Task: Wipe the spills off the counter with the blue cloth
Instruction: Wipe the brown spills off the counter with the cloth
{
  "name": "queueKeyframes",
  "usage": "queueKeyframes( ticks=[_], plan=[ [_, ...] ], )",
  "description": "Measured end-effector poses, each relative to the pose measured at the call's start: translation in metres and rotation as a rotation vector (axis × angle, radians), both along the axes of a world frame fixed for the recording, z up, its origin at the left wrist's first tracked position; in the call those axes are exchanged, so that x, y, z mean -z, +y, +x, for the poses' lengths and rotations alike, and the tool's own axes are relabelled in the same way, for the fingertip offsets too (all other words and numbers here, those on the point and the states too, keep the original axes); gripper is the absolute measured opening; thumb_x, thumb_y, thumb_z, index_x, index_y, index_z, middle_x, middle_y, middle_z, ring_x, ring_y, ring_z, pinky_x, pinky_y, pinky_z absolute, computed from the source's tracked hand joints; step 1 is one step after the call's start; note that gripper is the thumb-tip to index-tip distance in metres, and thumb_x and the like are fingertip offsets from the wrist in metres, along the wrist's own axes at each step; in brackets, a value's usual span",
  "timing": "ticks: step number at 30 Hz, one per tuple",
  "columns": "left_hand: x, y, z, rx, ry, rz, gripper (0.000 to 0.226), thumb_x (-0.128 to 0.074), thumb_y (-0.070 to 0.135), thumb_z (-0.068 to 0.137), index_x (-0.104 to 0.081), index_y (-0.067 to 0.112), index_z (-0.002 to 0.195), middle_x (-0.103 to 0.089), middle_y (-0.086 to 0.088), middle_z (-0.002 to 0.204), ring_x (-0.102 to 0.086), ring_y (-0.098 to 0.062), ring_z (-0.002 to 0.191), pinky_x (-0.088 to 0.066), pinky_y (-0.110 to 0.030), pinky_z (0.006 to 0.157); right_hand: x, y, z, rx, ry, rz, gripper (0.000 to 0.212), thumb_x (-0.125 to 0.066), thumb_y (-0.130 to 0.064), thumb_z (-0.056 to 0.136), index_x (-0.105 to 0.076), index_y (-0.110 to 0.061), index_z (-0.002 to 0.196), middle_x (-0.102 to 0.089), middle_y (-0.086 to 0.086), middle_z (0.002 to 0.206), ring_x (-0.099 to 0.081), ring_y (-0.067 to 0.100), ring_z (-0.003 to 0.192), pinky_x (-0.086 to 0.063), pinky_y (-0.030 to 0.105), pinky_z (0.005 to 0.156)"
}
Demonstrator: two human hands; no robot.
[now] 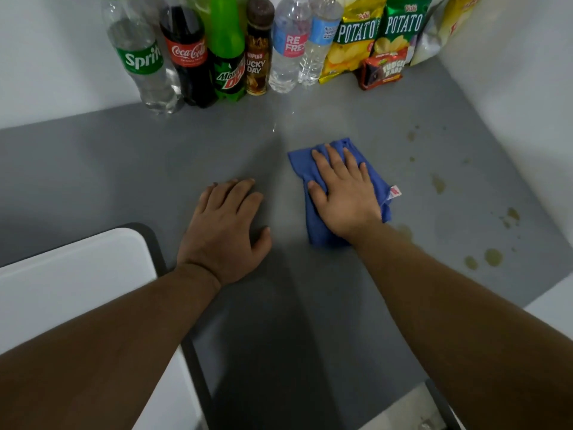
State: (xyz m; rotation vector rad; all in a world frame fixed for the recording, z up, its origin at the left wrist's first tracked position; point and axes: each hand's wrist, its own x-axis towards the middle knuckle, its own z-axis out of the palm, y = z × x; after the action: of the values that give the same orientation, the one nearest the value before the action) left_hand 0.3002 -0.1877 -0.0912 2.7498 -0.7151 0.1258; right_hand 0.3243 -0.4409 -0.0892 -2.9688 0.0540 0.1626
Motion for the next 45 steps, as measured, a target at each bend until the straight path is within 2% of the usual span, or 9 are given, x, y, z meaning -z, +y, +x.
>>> queueKeyframes(
  ticks=[3,7,12,20,26,30,37,41,45],
  plan=[
    [0.000,0.000,0.000,0.003,-0.011,0.002,0.058,-0.060,0.046,0.090,-0.060,0.010,0.135,-0.053,-0.014,0.150,-0.048,-0.038,0.137,-0.035,-0.057,0.119,0.003,0.028,-0.014,0.069,0.006,-0.014,0.065,-0.021,-0.055,0.106,-0.013,-0.027,0.164,-0.008,-0.001,0.173,-0.002,0.029,0.159,-0.003,0.052,0.128],
    [-0.001,-0.001,0.000,0.004,-0.033,-0.016,0.056,-0.062,0.044,0.088,-0.061,0.008,0.131,-0.055,-0.015,0.147,-0.050,-0.039,0.132,-0.039,-0.057,0.114,0.000,0.036,-0.078,-0.011,0.000,0.028,0.064,-0.027,-0.054,0.106,-0.019,-0.026,0.164,-0.013,-0.001,0.172,-0.003,0.028,0.159,-0.006,0.051,0.128],
    [-0.002,-0.001,0.000,0.010,-0.044,-0.003,0.055,-0.057,0.047,0.090,-0.059,0.010,0.131,-0.055,-0.014,0.147,-0.051,-0.039,0.129,-0.039,-0.055,0.114,-0.002,0.005,-0.155,-0.092,0.060,-0.001,0.062,-0.023,-0.059,0.107,-0.012,-0.036,0.164,-0.008,-0.010,0.172,-0.002,0.021,0.160,-0.006,0.049,0.128],
    [-0.003,0.000,-0.001,0.022,-0.033,0.038,0.058,-0.052,0.050,0.092,-0.056,0.010,0.134,-0.053,-0.014,0.148,-0.051,-0.041,0.126,-0.039,-0.056,0.113,-0.002,0.000,-0.122,0.130,0.067,-0.009,0.068,-0.018,-0.057,0.104,-0.014,-0.027,0.164,-0.008,-0.002,0.173,0.002,0.028,0.159,-0.002,0.053,0.128],
    [-0.009,-0.003,-0.006,0.013,-0.009,0.052,0.059,-0.050,0.050,0.091,-0.057,0.009,0.133,-0.052,-0.014,0.149,-0.051,-0.042,0.125,-0.041,-0.055,0.110,-0.003,0.006,-0.204,-0.007,0.088,0.021,0.062,-0.018,-0.056,0.107,-0.010,-0.033,0.164,-0.007,-0.009,0.173,0.001,0.022,0.160,-0.005,0.050,0.129],
    [-0.012,-0.005,-0.008,0.010,0.022,0.054,0.060,-0.049,0.048,0.091,-0.059,0.007,0.133,-0.052,-0.017,0.150,-0.051,-0.043,0.129,-0.040,-0.056,0.113,-0.003,-0.034,-0.239,0.100,0.098,0.011,0.063,-0.018,-0.061,0.106,-0.006,-0.038,0.164,-0.001,-0.014,0.172,0.008,0.016,0.159,-0.001,0.047,0.129],
    [-0.024,-0.021,-0.023,-0.036,0.054,0.051,0.056,-0.054,0.041,0.089,-0.060,0.006,0.133,-0.052,-0.019,0.149,-0.049,-0.043,0.134,-0.028,-0.057,0.122,-0.003,-0.035,-0.187,0.258,0.087,0.000,0.070,-0.014,-0.061,0.102,-0.006,-0.029,0.165,-0.002,-0.002,0.173,0.006,0.030,0.159,0.002,0.054,0.127],
    [-0.025,-0.049,-0.050,0.112,0.023,-0.046,0.044,-0.061,0.027,0.090,-0.063,0.005,0.128,-0.059,-0.020,0.138,-0.056,-0.044,0.123,-0.045,-0.053,0.108,-0.002,-0.036,-0.216,0.067,0.089,0.011,0.066,-0.017,-0.058,0.106,-0.006,-0.030,0.165,-0.001,-0.006,0.173,0.010,0.023,0.159,-0.002,0.052,0.128],
    [-0.023,-0.080,-0.073,0.267,0.077,-0.086,0.040,-0.064,0.024,0.089,-0.065,0.007,0.126,-0.061,-0.016,0.137,-0.057,-0.042,0.126,-0.047,-0.051,0.108,-0.004,-0.068,-0.250,-0.100,0.074,0.068,0.061,-0.029,-0.054,0.107,-0.015,-0.036,0.163,-0.013,-0.011,0.172,0.000,0.017,0.159,-0.004,0.046,0.129]
  ],
)
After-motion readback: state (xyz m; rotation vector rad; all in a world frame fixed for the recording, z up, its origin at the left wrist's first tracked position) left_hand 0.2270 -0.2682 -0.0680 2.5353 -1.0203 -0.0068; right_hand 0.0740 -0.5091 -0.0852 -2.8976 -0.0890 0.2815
